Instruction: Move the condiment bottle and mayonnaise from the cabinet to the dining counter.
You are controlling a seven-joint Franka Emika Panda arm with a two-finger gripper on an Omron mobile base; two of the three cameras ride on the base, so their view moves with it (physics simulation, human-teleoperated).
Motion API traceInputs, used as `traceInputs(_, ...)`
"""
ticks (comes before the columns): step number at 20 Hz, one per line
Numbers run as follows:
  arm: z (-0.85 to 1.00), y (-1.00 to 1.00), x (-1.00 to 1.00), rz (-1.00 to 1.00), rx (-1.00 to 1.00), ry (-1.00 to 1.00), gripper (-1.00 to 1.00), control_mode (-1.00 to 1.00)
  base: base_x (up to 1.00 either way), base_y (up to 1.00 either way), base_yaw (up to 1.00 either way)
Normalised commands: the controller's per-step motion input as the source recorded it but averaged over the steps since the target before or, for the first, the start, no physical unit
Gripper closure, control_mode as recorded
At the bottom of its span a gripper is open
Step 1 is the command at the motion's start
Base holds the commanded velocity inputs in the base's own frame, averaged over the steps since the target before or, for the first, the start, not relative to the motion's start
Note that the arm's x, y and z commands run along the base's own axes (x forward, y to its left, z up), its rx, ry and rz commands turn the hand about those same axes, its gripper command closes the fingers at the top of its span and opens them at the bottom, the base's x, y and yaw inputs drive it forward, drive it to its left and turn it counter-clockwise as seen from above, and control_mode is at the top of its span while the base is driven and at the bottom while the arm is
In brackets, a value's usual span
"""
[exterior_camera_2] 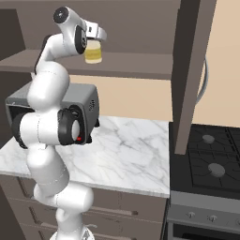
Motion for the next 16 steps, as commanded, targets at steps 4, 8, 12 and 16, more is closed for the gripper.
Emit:
traceInputs(4, 0.00, -0.09, -0.88, 0.00, 0.00, -0.15, 1.00, -1.00, 0.00, 0.00, 0.00)
traceInputs(8, -0.03, -0.02, -1.00, 0.00, 0.00, -0.24, 1.00, -1.00, 0.00, 0.00, 0.00)
traceInputs(12, 0.00, 0.00, -1.00, 0.00, 0.00, -0.20, 1.00, -1.00, 0.00, 0.00, 0.00)
traceInputs(16, 0.01, 0.00, -1.00, 0.00, 0.00, -0.05, 1.00, -1.00, 0.00, 0.00, 0.00)
